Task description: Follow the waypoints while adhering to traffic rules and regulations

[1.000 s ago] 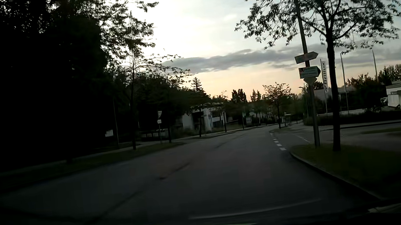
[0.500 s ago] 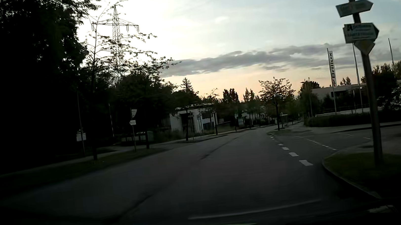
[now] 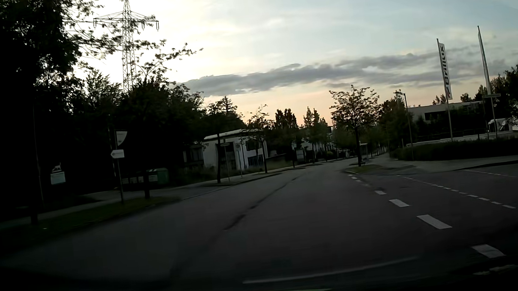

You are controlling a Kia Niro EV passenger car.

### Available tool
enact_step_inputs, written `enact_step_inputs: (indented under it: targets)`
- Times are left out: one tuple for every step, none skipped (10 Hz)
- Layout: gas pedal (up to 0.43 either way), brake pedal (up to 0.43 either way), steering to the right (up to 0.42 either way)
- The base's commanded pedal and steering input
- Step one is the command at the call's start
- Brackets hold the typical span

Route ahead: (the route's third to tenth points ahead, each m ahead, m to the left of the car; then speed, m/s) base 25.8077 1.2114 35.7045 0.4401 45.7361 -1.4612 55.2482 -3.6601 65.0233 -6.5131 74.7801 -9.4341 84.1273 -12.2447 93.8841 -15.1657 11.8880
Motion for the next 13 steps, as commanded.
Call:
enact_step_inputs:
  targets:
    - [0.028, 0.0, 0.023]
    - [0.028, 0.0, 0.023]
    - [0.028, 0.0, 0.023]
    - [0.028, 0.0, 0.022]
    - [0.02, 0.0, 0.023]
    - [0.008, 0.0, 0.022]
    - [0.008, 0.0, 0.022]
    - [0.008, 0.0, 0.023]
    - [0.008, 0.0, 0.022]
    - [0.008, 0.0, 0.023]
    - [0.008, 0.0, 0.023]
    - [0.008, 0.0, 0.022]
    - [0.008, 0.0, 0.022]
